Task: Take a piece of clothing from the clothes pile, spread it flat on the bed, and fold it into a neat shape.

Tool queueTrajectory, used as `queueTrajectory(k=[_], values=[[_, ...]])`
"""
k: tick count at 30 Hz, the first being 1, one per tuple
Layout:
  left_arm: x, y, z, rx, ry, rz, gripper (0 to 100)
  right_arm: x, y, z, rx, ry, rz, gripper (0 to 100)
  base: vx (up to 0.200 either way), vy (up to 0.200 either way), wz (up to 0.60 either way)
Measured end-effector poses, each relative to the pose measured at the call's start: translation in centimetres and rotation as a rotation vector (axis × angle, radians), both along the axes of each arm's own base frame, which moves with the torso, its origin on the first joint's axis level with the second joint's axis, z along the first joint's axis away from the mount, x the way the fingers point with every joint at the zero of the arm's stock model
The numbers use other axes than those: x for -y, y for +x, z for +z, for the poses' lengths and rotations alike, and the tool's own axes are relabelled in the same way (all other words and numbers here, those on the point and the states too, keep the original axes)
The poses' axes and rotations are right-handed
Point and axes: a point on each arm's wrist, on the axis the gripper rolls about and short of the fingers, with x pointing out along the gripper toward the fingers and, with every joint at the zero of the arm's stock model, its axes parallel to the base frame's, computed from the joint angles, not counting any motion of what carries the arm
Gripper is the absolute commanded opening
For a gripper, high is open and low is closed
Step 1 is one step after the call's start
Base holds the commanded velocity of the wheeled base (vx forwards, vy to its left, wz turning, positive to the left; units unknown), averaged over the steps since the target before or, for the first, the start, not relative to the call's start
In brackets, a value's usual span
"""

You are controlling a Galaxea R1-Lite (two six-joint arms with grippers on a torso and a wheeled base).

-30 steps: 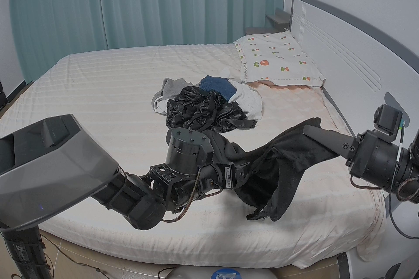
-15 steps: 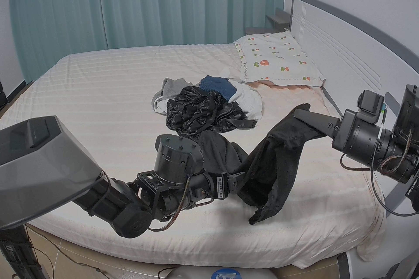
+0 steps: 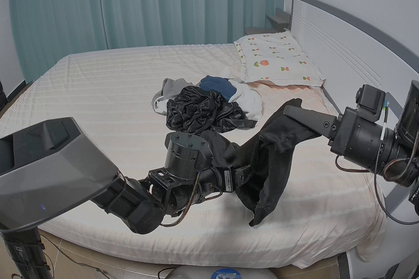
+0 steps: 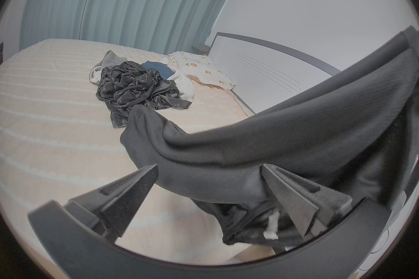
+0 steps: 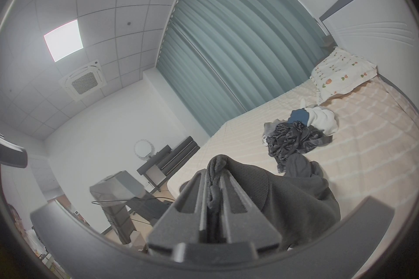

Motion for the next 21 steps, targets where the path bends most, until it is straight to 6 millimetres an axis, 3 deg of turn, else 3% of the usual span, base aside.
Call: queueTrajectory(k=[13,21], values=[[-0.8,1.1,-1.5,-0.053,-0.022,0.051,100,0.7,-0.8,3.2,0.094,0.076,0.0,0,0.0,0.0,0.0],[-1.8,1.0,-3.0,-0.097,-0.003,0.066,100,1.2,-0.8,3.2,0.094,0.074,-0.013,0,0.0,0.0,0.0]])
